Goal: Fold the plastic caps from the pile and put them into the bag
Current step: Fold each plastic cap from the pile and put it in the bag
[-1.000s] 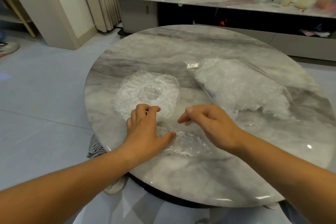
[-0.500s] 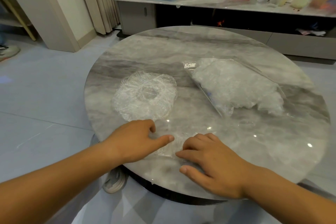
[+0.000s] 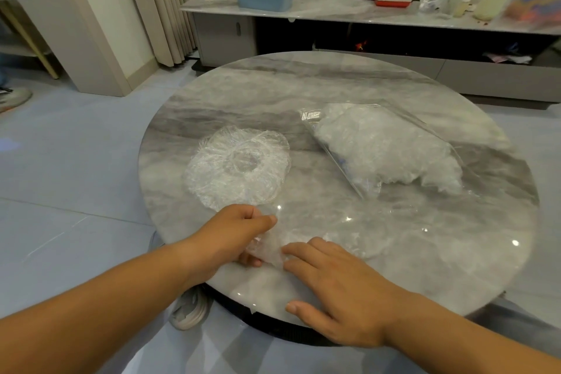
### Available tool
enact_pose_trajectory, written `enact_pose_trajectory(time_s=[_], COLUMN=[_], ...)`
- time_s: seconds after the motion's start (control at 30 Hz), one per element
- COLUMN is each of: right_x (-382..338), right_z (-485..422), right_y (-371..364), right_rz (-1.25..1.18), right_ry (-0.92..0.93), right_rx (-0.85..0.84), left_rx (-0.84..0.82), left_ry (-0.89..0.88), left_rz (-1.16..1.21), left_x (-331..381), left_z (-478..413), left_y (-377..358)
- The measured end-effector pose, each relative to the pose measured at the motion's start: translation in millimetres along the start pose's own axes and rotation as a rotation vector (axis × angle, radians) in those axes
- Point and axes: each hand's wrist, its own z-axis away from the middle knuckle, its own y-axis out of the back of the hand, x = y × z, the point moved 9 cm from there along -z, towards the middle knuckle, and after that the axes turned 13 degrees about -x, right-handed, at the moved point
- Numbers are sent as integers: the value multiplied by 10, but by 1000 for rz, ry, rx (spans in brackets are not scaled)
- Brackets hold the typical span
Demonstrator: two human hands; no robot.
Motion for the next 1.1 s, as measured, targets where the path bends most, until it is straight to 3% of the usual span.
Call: enact_pose_trajectory(time_s=[0.23, 0.33, 0.47, 0.57, 0.8, 0.87, 0.97, 1.03, 1.1], right_x=[81, 199, 181, 73, 267, 287, 299, 305, 308], right_z=[102, 282, 479, 461, 376, 363, 350, 346, 341], right_y=[68, 171, 285, 227, -9, -17, -13, -14, 0], right_rz=[-47, -172, -95, -57, -34, -44, -58, -57, -61], right_ry=[23, 3, 34, 78, -83, -98, -104, -102, -98], right_rx=[72, 188, 364, 324, 185, 170, 155, 139, 125], left_rx=[-163, -172, -183, -178, -172, -72, 117, 111, 58], left_ry=[-69, -17, 23, 23, -11, -52, -112, -79, -16], left_rz=[130, 144, 119, 117, 75, -24, -499, -763, -880], left_x=[59, -5, -23, -10, 22, 72, 293, 410, 469], left_z=[58, 35, 15, 5, 10, -45, -151, -233, -322], left_y=[-283, -329, -378, -395, -435, -327, -150, -199, -294])
